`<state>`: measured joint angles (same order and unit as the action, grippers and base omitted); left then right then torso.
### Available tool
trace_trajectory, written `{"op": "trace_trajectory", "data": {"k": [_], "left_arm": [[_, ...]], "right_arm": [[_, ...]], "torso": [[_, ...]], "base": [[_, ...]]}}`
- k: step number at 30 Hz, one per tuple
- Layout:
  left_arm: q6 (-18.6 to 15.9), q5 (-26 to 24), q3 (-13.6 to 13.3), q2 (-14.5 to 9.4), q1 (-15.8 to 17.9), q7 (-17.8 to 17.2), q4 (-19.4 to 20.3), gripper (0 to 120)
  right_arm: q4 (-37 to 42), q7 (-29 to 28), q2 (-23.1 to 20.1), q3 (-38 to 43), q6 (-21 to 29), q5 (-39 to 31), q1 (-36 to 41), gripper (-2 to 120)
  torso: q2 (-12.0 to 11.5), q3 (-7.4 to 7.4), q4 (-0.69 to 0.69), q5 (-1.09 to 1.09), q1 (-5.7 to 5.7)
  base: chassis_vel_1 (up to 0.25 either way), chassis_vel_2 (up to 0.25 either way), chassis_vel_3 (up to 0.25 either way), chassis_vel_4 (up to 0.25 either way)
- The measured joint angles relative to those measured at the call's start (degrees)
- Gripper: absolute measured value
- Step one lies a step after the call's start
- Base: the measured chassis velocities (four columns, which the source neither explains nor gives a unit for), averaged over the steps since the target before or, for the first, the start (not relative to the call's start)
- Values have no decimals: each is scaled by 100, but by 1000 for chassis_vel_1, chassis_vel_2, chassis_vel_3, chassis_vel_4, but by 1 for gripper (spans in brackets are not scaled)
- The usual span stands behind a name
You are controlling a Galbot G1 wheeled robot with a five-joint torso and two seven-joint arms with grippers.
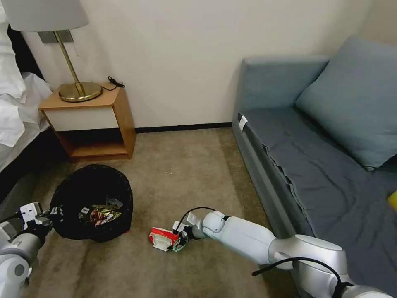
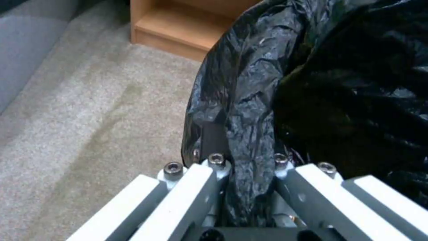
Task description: Pick up the trash bin, then pick up the garbage on the floor and place it into the trash bin.
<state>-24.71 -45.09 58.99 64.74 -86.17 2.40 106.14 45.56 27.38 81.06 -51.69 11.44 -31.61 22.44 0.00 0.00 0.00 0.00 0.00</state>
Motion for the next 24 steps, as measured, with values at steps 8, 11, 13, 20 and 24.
{"op": "trace_trajectory", "data": {"k": [8, 11, 13, 20, 24], "left_arm": [[28, 4, 38, 3, -17, 17, -52, 2], [38, 4, 43, 3, -25, 23, -58, 2], [44, 4, 45, 8, -33, 26, -58, 2], [45, 4, 4, 21, -29, 27, -40, 2], [45, 4, -52, 22, -9, 27, -34, 2]], "right_arm": [[-68, -12, 85, 10, -11, 91, 76, 41], [-99, -18, 101, 13, -26, 124, 101, 33], [-115, -39, 110, 31, -32, 148, 127, 23], [-106, -142, 96, 89, -37, 166, 155, 1], [-43, -227, 39, 145, -37, 166, 175, 0]], "torso": [[0, 0, 1, 0, 0], [0, 0, 1, 0, 0], [0, 0, 0, 1, 0], [0, 0, 0, 1, 0], [0, 0, 0, 1, 0]], "base": [[0, 0, 0, 0], [0, 0, 0, 0], [0, 0, 0, 0], [0, 0, 0, 0], [0, 0, 0, 0]]}}
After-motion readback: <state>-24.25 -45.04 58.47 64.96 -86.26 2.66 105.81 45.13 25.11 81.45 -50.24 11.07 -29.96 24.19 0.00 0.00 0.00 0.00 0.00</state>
